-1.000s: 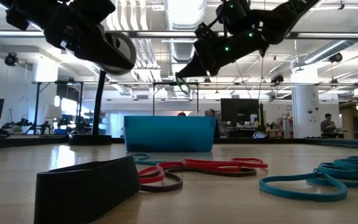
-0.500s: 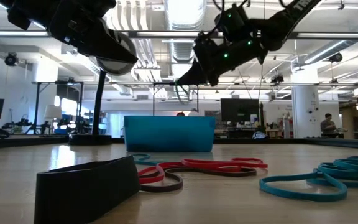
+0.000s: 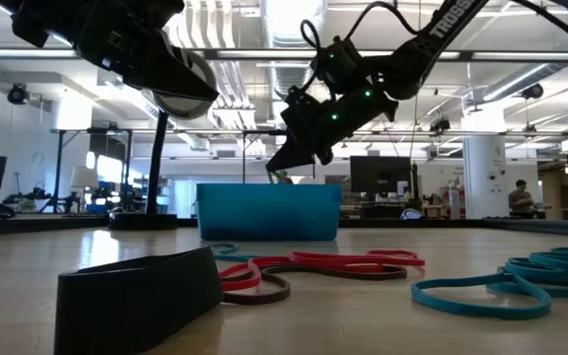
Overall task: Pick and place rubber bands into bin
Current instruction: Put the green rubber band into the blue bin, then put the violet rubber band into the blue bin
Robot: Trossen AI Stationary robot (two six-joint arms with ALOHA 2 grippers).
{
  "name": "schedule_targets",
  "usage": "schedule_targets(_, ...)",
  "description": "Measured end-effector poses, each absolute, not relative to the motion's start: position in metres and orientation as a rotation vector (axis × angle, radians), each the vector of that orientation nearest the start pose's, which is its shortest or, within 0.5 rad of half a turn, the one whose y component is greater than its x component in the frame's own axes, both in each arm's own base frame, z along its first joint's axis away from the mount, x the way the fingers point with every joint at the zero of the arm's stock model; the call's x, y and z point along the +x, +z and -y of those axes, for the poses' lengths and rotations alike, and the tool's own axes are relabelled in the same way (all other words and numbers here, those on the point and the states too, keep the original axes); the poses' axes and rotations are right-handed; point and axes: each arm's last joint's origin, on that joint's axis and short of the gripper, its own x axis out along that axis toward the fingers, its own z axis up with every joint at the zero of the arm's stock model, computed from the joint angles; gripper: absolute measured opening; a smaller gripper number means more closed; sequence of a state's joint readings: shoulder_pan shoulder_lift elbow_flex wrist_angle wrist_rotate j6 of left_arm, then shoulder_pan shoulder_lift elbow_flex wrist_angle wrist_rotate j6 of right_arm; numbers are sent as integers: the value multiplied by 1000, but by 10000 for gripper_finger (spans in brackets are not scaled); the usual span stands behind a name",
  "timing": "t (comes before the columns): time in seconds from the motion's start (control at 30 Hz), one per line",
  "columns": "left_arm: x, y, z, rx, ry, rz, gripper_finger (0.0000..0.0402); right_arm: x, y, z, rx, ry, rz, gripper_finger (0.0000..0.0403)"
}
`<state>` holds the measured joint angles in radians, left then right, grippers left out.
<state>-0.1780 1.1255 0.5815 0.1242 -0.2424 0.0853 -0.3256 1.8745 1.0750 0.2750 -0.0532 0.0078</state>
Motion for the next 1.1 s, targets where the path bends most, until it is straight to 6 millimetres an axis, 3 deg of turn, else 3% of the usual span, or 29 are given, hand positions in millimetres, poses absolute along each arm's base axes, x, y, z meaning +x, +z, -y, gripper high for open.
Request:
schedule_targets(0.17, 231, 225, 34, 173, 47, -418, 88, 378, 174, 126, 135, -243, -531, 18)
schedule_targets(0.47, 230, 222, 34, 178, 45, -430, 88, 381, 178, 126, 142, -216, -518, 90)
schedule_targets(0.67, 228, 217, 35, 171, -8, -476, 88, 378, 177, 122, 141, -206, -569, 116)
schedule_targets(0.87, 225, 214, 43, 88, -269, -512, 88, 371, 183, 104, 83, -85, -693, 123)
schedule_targets(1.1, 218, 208, 56, 63, -363, -597, 88, 366, 207, 68, -21, 51, -693, 122)
